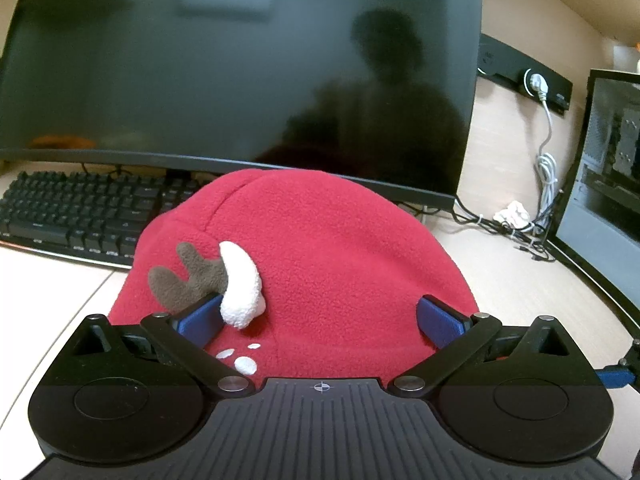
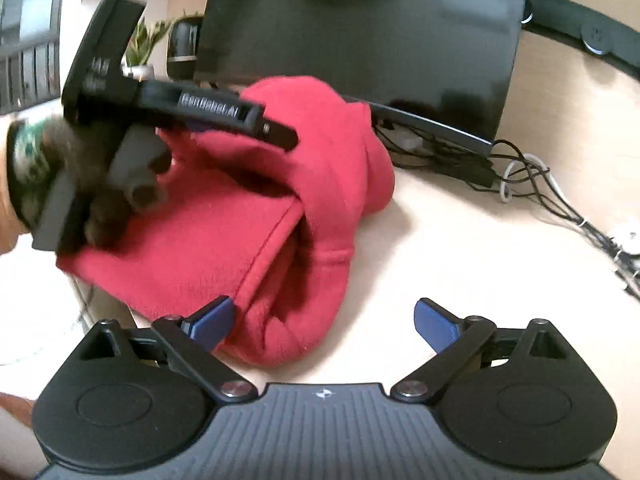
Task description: Fold clothes
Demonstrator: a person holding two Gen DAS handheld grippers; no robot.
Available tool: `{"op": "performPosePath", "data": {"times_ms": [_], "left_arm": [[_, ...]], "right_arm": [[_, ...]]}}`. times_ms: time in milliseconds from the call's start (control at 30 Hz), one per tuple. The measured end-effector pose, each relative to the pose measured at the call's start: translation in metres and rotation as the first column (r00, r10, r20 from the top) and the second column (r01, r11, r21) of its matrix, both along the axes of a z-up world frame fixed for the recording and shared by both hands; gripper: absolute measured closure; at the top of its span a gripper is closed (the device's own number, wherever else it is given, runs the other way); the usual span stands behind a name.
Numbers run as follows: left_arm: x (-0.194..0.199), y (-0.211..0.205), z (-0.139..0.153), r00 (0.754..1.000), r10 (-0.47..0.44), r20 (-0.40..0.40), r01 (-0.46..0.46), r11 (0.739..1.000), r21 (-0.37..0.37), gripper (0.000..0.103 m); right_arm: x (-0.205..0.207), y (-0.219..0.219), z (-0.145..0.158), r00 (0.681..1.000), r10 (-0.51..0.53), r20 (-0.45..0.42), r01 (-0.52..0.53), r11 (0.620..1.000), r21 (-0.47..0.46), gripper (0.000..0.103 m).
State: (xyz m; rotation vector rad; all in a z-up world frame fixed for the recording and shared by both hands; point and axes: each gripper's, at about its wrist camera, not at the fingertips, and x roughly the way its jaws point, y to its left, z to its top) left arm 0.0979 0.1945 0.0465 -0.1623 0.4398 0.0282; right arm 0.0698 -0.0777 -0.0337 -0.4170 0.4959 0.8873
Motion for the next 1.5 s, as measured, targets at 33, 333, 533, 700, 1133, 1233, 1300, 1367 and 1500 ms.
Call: {"op": "performPosePath", "data": {"times_ms": [33,333,533,700,1133,1233,1300,1367,1500], "left_arm": [[-0.001,-0.001,0.000,1.000,0.002,-0.001,-0.002,1.000,0.002,0.000],[-0.040,-0.009,0.015,0.996,0.086,-0.009,-0.086,0.996,0.004,0.000],[-0.152,-0.042,0.020,0.982,0.176,0.062,-0.179,0.983,0.035,0.000],[-0.226,-0.090,-0.023,0.956,0.293,-0.016,-0.291,0.954,0.076,0.000],[-0.235,-0.134,-0.038,0.959,0.280,-0.053,-0.272,0.954,0.123,0.000],[-0.234,-0.139,-0.041,0.962,0.264,-0.063,-0.255,0.959,0.128,0.000],[-0.233,-0.140,-0.041,0.963,0.261,-0.070,-0.250,0.959,0.132,0.000],[-0.233,-0.139,-0.042,0.962,0.263,-0.069,-0.253,0.958,0.134,0.000],[-0.230,-0.138,-0.042,0.960,0.269,-0.076,-0.257,0.957,0.138,0.000]], "right_arm": [[-0.002,0.010,-0.005,1.000,-0.008,0.018,0.008,1.000,-0.019,0.002],[0.009,0.006,-0.003,0.992,-0.062,-0.110,0.065,0.997,0.031,0.000],[-0.008,-0.035,0.015,0.992,-0.021,-0.124,0.039,0.989,0.141,0.000],[-0.033,-0.066,0.002,0.992,-0.017,-0.121,0.036,0.987,0.156,0.000],[-0.061,-0.098,-0.019,0.995,-0.037,-0.091,0.052,0.984,0.168,0.000],[-0.059,-0.099,-0.020,0.994,-0.040,-0.103,0.057,0.984,0.170,0.000],[-0.058,-0.099,-0.020,0.993,-0.043,-0.109,0.061,0.984,0.170,0.000],[-0.057,-0.098,-0.020,0.993,-0.044,-0.112,0.063,0.984,0.169,0.000],[-0.056,-0.095,-0.021,0.992,-0.041,-0.117,0.060,0.985,0.160,0.000]]}}
